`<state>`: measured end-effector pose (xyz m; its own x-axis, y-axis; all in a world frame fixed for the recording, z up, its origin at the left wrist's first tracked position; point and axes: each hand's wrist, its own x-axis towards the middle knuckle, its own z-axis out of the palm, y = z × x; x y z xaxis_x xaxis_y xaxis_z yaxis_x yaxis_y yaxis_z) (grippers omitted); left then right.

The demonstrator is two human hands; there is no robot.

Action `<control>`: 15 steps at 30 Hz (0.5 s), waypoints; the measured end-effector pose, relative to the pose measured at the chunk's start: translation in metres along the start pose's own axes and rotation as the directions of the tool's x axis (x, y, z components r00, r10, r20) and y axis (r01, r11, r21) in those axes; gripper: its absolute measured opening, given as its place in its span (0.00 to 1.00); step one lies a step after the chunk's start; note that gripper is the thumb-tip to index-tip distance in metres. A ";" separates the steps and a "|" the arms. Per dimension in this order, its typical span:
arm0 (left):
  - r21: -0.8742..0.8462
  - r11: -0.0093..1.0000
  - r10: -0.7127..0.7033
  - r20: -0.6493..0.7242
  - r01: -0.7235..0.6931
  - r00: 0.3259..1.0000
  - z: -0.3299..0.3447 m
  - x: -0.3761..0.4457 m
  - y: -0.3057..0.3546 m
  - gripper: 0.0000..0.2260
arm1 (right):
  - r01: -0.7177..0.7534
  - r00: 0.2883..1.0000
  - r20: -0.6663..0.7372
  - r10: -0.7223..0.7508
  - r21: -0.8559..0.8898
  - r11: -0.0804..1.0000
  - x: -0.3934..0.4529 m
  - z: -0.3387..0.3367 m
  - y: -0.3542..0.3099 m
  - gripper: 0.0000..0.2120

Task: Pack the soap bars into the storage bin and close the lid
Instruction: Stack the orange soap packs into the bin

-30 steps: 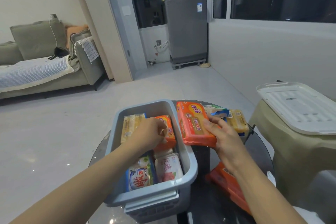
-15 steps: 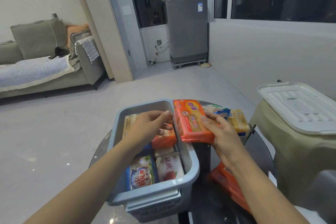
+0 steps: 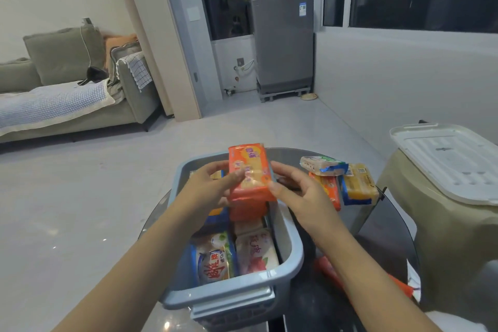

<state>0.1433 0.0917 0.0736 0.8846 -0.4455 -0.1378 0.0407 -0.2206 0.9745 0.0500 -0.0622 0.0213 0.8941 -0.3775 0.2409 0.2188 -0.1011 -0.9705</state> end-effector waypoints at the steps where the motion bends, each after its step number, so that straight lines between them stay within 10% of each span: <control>1: 0.011 1.000 -0.007 -0.021 0.007 1.000 -0.003 0.001 -0.001 0.21 | 0.008 1.000 0.003 -0.007 -0.080 0.997 -0.001 0.001 0.002 0.18; 15: 0.583 0.807 0.254 -0.199 -0.094 0.947 0.019 0.004 -0.004 0.22 | -0.021 1.000 0.018 0.022 -0.098 0.995 -0.005 0.003 0.013 0.18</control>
<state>0.1374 0.0741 0.0654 0.9400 -0.3052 0.1523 -0.3213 -0.6422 0.6960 0.0495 -0.0586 0.0076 0.9058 -0.3629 0.2188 0.1610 -0.1829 -0.9699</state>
